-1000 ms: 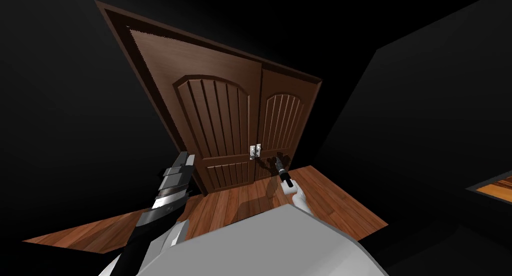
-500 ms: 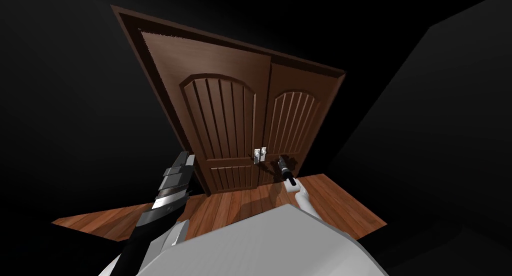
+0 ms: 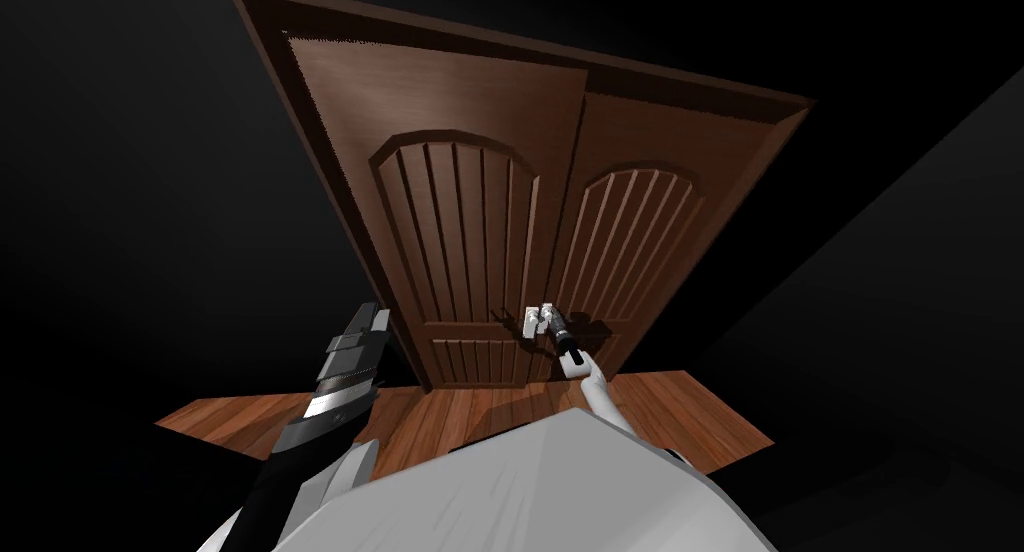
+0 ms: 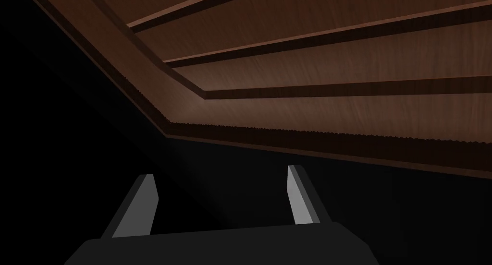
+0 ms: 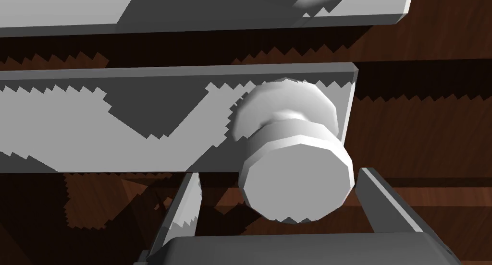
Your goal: Pull the door open
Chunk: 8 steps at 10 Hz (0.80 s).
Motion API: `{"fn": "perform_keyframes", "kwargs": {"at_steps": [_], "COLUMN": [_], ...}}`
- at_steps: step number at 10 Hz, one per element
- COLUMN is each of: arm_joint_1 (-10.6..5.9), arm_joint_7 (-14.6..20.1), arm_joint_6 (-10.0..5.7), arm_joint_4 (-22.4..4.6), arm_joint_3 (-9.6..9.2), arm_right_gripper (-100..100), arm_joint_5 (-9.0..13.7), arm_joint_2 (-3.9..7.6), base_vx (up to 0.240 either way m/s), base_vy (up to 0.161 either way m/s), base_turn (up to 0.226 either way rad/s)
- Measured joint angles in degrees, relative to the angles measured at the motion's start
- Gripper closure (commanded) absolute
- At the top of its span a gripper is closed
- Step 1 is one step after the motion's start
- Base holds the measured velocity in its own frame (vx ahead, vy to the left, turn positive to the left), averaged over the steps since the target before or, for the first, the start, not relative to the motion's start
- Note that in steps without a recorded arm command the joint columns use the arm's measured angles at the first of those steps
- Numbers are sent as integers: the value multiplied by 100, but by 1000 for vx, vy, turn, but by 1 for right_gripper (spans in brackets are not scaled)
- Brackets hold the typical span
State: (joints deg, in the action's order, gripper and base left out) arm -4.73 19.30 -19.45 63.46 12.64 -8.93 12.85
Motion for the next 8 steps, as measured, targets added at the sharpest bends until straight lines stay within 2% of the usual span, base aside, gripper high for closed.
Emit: {"fn": "perform_keyframes", "kwargs": {"at_steps": [5,6,7,8], "arm_joint_1": [6,10,31,70], "arm_joint_7": [-2,-2,32,45], "arm_joint_6": [1,1,0,-29], "arm_joint_4": [-7,-9,-62,-139], "arm_joint_3": [-17,-17,29,92], "arm_right_gripper": [100,100,100,-100], "arm_joint_5": [-4,-4,16,24], "arm_joint_2": [-12,-13,94,161], "base_vx": [-16,-115,-188,-172], "base_vy": [-12,-84,-140,-76], "base_turn": [8,-135,-126,-60]}}
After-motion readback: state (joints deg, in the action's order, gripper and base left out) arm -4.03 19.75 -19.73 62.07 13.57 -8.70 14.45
